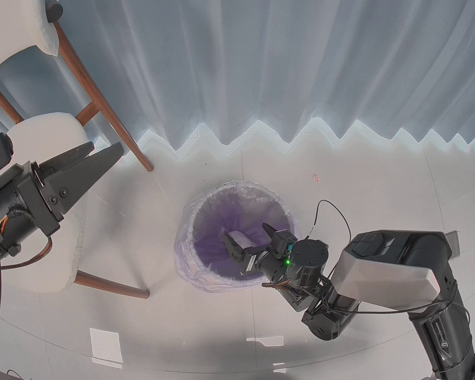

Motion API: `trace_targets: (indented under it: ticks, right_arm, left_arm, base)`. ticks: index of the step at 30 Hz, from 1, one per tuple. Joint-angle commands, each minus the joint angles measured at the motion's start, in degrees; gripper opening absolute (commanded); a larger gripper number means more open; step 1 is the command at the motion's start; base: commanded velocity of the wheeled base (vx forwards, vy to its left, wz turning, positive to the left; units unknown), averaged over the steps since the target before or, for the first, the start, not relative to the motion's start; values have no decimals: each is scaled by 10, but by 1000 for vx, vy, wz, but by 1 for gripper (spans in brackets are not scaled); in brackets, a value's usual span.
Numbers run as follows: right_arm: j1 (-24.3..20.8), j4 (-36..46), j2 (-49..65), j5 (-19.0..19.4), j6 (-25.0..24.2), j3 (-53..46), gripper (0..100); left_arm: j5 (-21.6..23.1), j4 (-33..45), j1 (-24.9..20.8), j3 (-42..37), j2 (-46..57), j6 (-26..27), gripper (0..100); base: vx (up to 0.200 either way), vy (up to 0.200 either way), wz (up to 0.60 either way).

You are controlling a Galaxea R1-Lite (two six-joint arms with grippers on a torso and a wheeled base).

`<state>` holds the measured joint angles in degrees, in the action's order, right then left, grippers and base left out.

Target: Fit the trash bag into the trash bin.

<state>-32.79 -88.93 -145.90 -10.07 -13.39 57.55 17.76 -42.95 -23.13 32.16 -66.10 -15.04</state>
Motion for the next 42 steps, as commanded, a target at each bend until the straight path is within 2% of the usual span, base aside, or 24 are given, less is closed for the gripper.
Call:
trace_targets:
  ticks: [1,4,9,14,18,22,26,27,29,30,31,32,35,38,40,41,42]
  right_arm:
    - [-22,-11,30,-13,-1,-2,100]
    - [-33,-11,54,-27,-1,-8,100]
    - [-43,-11,135,-29,-1,-40,100]
    - [-43,-11,250,-28,3,-87,100]
    - [-39,-11,345,-26,28,-126,100]
    - [-27,16,453,-32,100,-175,100]
    - [-19,145,565,-53,110,-214,100]
    - [-9,223,624,-61,102,-235,100]
    - [9,278,666,-61,94,-256,100]
    - [36,343,716,-61,88,-275,100]
    - [36,343,716,-61,88,-275,100]
    - [79,429,790,-61,87,-293,100]
    - [115,503,877,-61,87,-317,100]
    - [153,560,950,-60,83,-355,100]
    - [166,570,992,-58,66,-409,100]
    - [166,570,992,-58,66,-409,100]
    - [171,569,1043,-58,56,-474,100]
  left_arm:
    - [0,0,0,0,-1,0,100]
    - [0,0,0,0,-1,0,100]
    - [-1,1,0,-1,0,4,100]
    - [-10,5,14,-7,-2,52,100]
    - [-44,8,19,-10,-2,64,100]
    - [-84,8,25,-12,-4,78,100]
    - [-141,8,25,-13,2,84,100]
    - [-172,8,29,-20,12,85,100]
    - [-188,8,40,-25,24,85,100]
    - [-196,10,63,-30,40,85,100]
    - [-196,10,63,-30,40,85,100]
    - [-193,19,121,-47,67,85,100]
    - [-191,29,173,-73,118,87,100]
    - [-187,40,187,-114,179,86,100]
    - [-169,42,183,-163,231,85,100]
    - [-169,42,183,-163,231,85,100]
    - [-134,42,184,-226,285,85,100]
  base:
    - [0,0,0]
    - [0,0,0]
    - [0,0,0]
    - [0,0,0]
    - [0,0,0]
    - [0,0,0]
    - [0,0,0]
    - [0,0,0]
    - [0,0,0]
    - [0,0,0]
    - [0,0,0]
    - [0,0,0]
    - [0,0,0]
    - [0,0,0]
    - [0,0,0]
    - [0,0,0]
    - [0,0,0]
